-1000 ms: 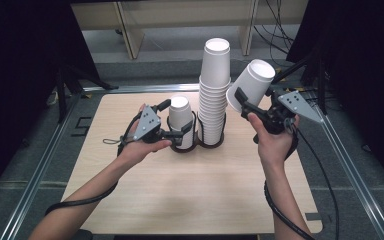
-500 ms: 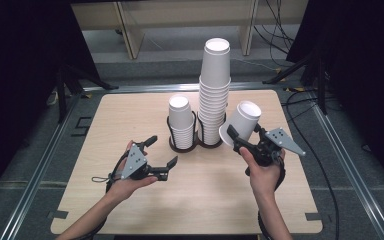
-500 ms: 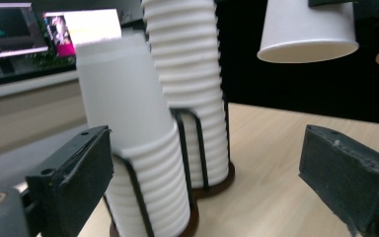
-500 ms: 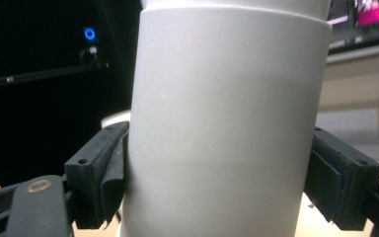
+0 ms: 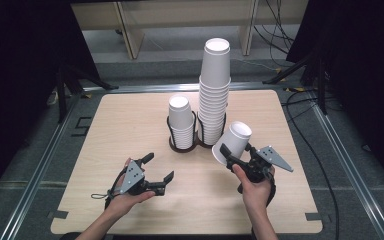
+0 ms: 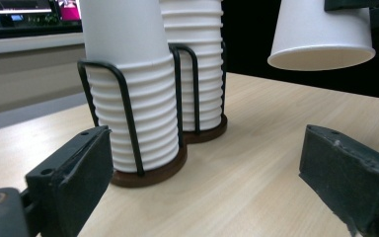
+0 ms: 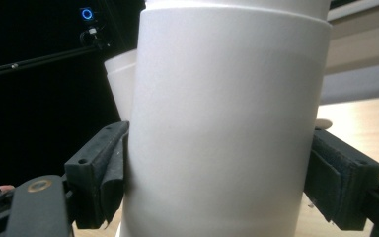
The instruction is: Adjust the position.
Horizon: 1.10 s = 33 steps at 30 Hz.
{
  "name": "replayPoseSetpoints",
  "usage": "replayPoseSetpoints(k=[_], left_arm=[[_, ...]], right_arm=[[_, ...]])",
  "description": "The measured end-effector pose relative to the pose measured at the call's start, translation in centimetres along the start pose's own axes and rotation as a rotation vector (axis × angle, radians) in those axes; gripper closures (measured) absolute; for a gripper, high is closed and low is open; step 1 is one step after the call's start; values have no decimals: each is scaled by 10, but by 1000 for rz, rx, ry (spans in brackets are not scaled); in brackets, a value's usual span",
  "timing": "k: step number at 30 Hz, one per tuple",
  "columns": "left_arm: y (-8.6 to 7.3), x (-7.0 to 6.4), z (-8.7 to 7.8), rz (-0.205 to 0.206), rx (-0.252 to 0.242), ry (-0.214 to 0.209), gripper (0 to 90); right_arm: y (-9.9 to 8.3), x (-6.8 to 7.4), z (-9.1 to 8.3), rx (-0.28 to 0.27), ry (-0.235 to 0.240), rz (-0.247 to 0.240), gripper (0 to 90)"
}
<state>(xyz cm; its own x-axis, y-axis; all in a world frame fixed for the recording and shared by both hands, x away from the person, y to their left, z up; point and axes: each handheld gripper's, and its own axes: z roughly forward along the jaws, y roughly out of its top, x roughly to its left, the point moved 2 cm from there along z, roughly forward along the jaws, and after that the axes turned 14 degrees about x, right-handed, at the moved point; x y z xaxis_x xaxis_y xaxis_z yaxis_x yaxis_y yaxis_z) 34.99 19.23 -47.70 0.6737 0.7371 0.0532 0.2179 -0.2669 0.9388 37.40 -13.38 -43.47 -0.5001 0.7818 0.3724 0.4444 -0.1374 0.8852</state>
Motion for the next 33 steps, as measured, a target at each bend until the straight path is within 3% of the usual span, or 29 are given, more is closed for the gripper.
replayPoseSetpoints(k=[2,5,6,9,10,12,18,19,21,24,25,29,30,31,32,33], left_arm=[[-4,-1,1,-8,11,-3,60],[-5,-2,5,-10,-15,-16,60],[-5,-3,3,-19,9,-7,60],[-4,-5,8,-8,-17,-21,59],[-5,-6,7,-8,7,-15,59],[-4,-8,10,-4,-17,-34,59],[-4,-18,9,2,2,-73,53],[-4,-19,11,2,-24,-87,52],[-4,-21,11,17,3,-94,48],[-2,-21,15,20,-23,-106,48],[-1,-21,14,19,-2,-100,48],[-1,-22,21,19,-11,-115,47],[-1,-23,21,23,5,-114,47],[-1,-24,23,21,-9,-120,46],[-1,-24,23,20,9,-120,46],[0,-26,27,22,-21,-130,45]], right_arm=[[-5,1,5,9,11,10,191],[-12,2,11,26,25,29,191],[-12,2,11,26,25,29,191],[-19,3,16,41,35,23,191],[-19,3,16,41,35,23,191],[-22,3,17,48,39,47,191],[-28,6,19,33,69,151,191],[-30,6,20,32,74,166,192],[-36,6,23,30,92,233,192],[-39,7,27,38,79,243,192],[-39,8,27,36,84,239,192],[-43,9,31,52,78,260,192],[-43,9,33,43,93,257,192],[-44,10,33,54,100,275,192],[-44,10,34,62,87,272,192],[-43,11,35,61,91,302,192]])
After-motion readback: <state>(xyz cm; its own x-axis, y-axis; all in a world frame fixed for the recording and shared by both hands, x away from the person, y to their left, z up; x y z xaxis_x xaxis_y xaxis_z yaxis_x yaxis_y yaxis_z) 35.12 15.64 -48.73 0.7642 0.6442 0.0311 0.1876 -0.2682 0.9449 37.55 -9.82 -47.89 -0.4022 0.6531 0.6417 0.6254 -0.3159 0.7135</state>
